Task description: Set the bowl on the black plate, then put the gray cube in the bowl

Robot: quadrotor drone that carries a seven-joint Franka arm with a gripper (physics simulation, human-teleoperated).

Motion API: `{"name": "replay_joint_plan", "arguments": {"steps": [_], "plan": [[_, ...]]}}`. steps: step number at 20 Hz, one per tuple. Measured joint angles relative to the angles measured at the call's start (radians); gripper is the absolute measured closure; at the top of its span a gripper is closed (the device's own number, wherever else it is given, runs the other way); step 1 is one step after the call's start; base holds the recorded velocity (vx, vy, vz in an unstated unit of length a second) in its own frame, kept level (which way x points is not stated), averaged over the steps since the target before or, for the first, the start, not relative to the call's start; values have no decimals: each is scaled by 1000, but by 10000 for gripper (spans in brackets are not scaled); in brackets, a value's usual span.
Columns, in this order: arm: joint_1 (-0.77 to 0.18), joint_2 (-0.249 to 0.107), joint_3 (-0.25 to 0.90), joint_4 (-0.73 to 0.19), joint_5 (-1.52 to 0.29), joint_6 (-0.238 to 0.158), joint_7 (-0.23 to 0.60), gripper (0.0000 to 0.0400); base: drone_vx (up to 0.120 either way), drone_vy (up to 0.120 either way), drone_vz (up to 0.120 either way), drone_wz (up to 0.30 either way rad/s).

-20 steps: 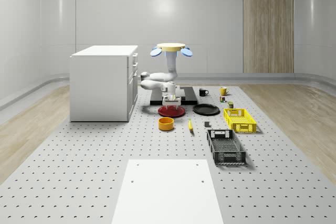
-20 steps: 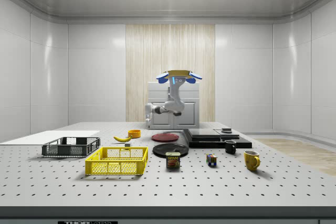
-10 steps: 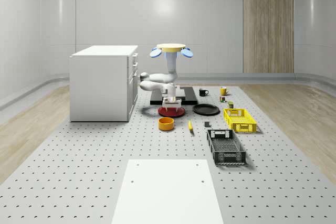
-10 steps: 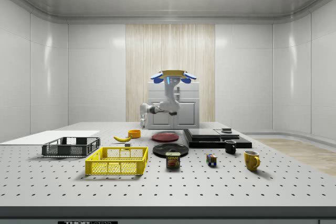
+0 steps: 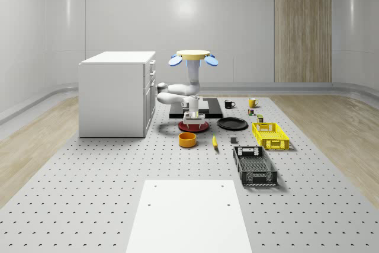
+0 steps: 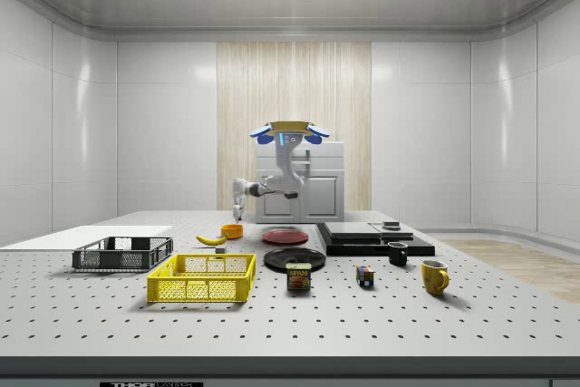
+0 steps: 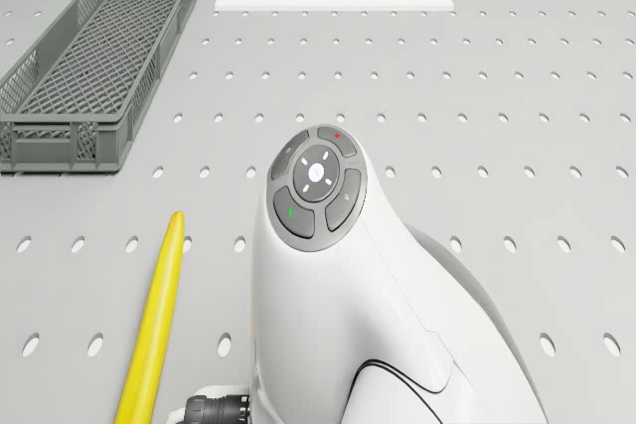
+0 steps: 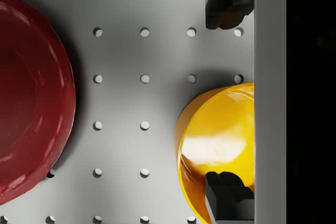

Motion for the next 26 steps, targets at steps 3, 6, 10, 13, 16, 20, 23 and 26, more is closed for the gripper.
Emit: {"name": "replay_joint_plan", "arguments": {"steps": [3,6,10,13,16,20,23,26], "plan": [[-1,-5,1,0,2,5,1,0,120,0,0,0],[-2,-10,2,0,4,9,2,0,120,0,0,0],[-7,-15,2,1,6,14,7,0,30,0,0,0],[-24,-17,3,1,7,16,23,0,0,0,0,0],[-35,-20,3,1,8,19,33,0,0,0,0,0],[-42,-26,-14,4,-7,30,39,0,0,0,0,0],[-48,-31,-49,11,-39,46,40,0,0,0,0,0],[-54,-35,-86,20,-73,62,41,0,0,0,0,0]]}}
